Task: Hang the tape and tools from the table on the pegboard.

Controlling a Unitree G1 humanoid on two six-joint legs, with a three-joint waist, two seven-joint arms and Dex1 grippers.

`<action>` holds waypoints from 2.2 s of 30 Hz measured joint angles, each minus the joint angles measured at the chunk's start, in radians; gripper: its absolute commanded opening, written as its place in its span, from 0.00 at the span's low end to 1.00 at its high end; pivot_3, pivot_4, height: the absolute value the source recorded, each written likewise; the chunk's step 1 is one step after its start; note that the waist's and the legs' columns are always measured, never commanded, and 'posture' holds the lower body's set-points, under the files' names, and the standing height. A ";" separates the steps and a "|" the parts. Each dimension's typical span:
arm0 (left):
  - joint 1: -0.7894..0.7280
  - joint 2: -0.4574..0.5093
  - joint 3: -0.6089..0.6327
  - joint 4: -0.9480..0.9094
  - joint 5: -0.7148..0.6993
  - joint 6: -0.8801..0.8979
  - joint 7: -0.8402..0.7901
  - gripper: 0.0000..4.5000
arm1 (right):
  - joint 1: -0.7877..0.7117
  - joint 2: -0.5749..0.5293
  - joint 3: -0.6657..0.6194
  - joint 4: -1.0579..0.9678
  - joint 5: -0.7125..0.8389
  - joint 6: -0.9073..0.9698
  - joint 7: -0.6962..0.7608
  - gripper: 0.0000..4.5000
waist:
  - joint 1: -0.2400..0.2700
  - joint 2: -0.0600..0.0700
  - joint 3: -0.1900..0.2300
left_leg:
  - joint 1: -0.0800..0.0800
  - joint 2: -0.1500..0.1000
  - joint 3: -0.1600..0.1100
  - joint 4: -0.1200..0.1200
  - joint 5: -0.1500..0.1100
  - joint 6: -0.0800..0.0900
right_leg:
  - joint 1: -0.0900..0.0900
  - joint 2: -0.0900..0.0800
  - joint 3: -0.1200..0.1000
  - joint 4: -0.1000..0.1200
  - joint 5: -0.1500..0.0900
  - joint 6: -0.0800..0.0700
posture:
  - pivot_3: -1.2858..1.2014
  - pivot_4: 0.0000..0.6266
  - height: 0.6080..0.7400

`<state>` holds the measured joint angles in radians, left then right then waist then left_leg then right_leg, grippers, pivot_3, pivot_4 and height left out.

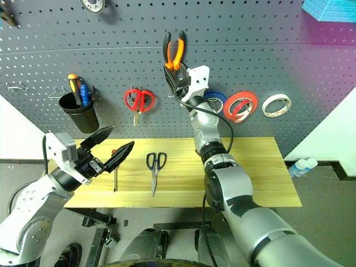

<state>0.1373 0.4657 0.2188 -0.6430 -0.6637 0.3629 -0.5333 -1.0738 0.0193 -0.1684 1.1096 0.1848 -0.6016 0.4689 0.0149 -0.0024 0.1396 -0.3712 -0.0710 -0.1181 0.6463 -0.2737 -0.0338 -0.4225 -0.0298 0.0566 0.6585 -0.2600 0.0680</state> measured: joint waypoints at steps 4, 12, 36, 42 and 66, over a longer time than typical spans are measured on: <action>-0.037 0.009 0.001 -0.015 -0.014 0.026 0.022 1.00 | 0.011 -0.002 0.009 -0.001 -0.025 -0.026 -0.020 0.46 | 0.000 0.000 0.000 | 0.000 0.000 -0.001 0.000 0.000 0.000 | 0.000 0.000 -0.001 -0.001 0.000 0.000 | 0.58 0.21 1.00; -0.052 0.035 0.007 -0.049 -0.061 0.089 0.062 1.00 | 0.109 -0.011 0.039 -0.014 -0.063 -0.059 -0.041 0.46 | -0.002 0.000 0.016 | -0.001 0.001 -0.001 -0.002 0.000 0.000 | 0.000 0.000 -0.001 -0.003 0.000 0.000 | 0.58 0.28 1.00; 0.212 -0.022 0.025 0.074 0.011 -0.157 -0.147 1.00 | 0.207 -0.029 0.104 -0.126 -0.123 -0.020 -0.070 0.99 | -0.003 -0.003 0.069 | -0.003 0.001 -0.003 -0.004 -0.001 0.001 | 0.000 -0.002 -0.002 -0.009 -0.002 -0.003 | 0.59 0.34 1.00; 0.216 -0.035 0.025 0.136 0.028 -0.211 -0.196 1.00 | 0.207 -0.020 0.091 -0.126 -0.090 -0.021 -0.067 0.99 | -0.003 -0.003 0.070 | -0.003 0.001 -0.003 -0.004 -0.001 0.001 | 0.000 -0.002 -0.002 -0.009 -0.002 -0.003 | 0.59 0.33 1.00; 0.162 -0.059 0.028 0.425 0.068 -0.441 -0.381 1.00 | 0.370 -0.006 0.033 -0.531 0.218 0.056 0.158 0.99 | -0.001 -0.004 0.068 | -0.004 0.002 -0.002 -0.014 0.000 0.000 | -0.005 -0.003 -0.002 -0.012 0.000 0.000 | 0.56 0.23 1.00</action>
<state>0.2994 0.4065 0.2465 -0.2178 -0.5959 -0.0779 -0.9146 -0.7037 0.0132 -0.1356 0.5786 0.4025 -0.5455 0.6270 0.0143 -0.0068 0.2077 -0.3748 -0.0695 -0.1205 0.6319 -0.2737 -0.0339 -0.4273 -0.0327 0.0549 0.6465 -0.2597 0.0683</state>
